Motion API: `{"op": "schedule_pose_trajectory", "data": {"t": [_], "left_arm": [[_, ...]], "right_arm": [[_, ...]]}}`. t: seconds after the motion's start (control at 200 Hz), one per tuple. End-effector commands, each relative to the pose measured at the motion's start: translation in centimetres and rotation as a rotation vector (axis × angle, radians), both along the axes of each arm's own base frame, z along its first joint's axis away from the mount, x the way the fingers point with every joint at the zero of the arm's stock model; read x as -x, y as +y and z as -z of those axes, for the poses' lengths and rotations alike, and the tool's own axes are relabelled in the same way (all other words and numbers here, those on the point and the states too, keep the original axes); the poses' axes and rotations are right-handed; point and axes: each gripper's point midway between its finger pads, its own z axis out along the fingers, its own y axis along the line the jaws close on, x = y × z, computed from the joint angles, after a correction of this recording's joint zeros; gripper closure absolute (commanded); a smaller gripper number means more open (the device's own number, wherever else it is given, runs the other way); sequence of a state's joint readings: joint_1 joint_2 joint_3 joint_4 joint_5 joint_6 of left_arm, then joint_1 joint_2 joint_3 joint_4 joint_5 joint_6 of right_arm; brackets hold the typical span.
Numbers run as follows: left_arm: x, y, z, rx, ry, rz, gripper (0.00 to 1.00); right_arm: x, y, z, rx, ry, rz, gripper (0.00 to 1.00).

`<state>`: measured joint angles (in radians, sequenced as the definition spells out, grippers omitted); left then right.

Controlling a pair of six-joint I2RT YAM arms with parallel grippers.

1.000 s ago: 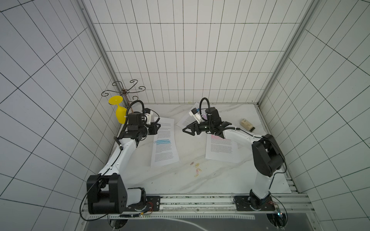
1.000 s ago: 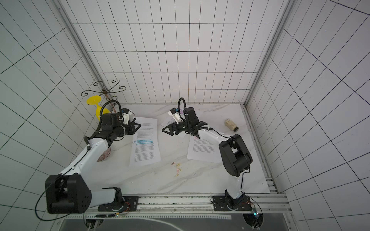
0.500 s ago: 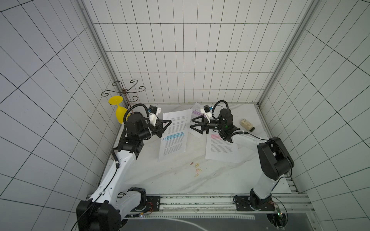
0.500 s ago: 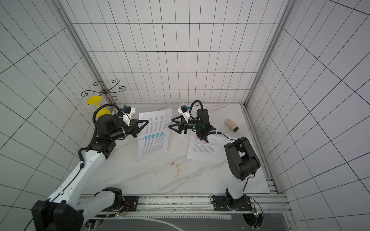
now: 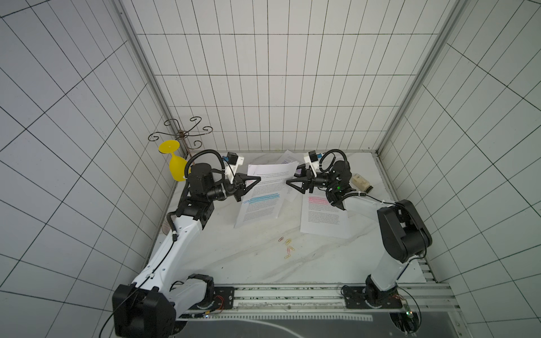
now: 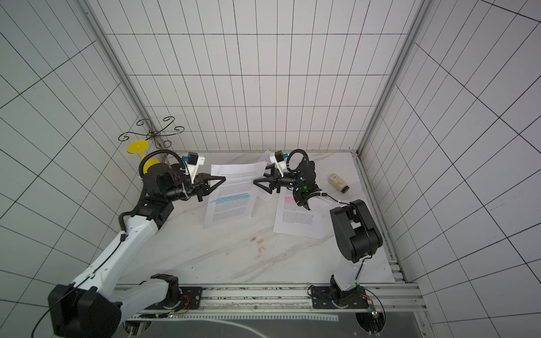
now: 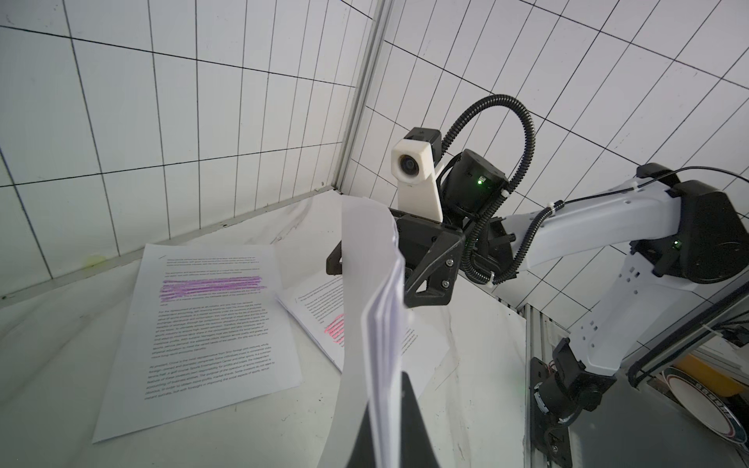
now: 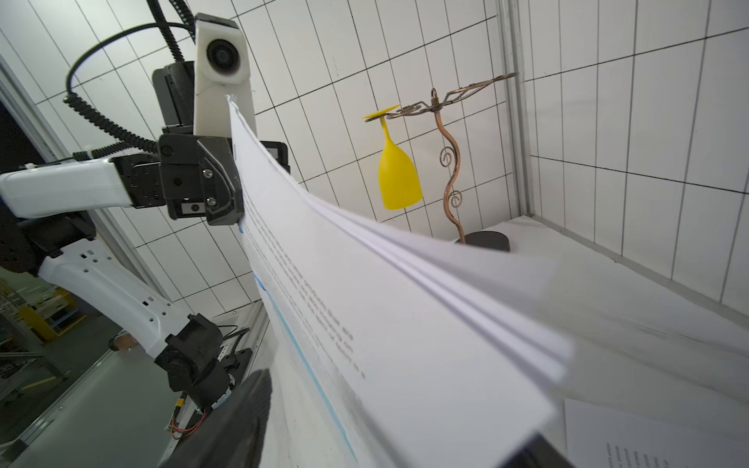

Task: Unclip the paperclips from the documents
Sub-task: Pick up the document from the center of the board.

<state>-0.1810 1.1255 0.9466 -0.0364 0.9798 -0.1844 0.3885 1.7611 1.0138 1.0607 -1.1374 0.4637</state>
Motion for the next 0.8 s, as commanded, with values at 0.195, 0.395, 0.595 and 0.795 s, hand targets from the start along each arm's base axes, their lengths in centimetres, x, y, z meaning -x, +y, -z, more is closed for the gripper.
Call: {"op": "schedule_pose_trajectory", "data": {"t": [0.195,0.395,0.595,0.795], "left_arm": [[0.2,-0.2,-1.7,0.063,-0.058,-0.008,1.0],[-0.7,0.6,-3.7,0.225,-0.074,-0.085,1.0],[-1.4,1.0,-5.9,0.365,-0.089,-0.098,1.0],[-1.7,0.1,-5.0,0.328,-0.054,-0.048,1.0]], "right_arm": [[2.4,-0.5,-1.2,-0.1,-0.012,-0.079,0.31],[3.8,-1.1,-2.9,-0.182,-0.001,-0.129,0.43],[4.8,-1.2,-3.9,-0.216,0.012,-0.168,0.56],[3.7,-1.1,-4.2,-0.183,0.053,-0.132,0.92]]}}
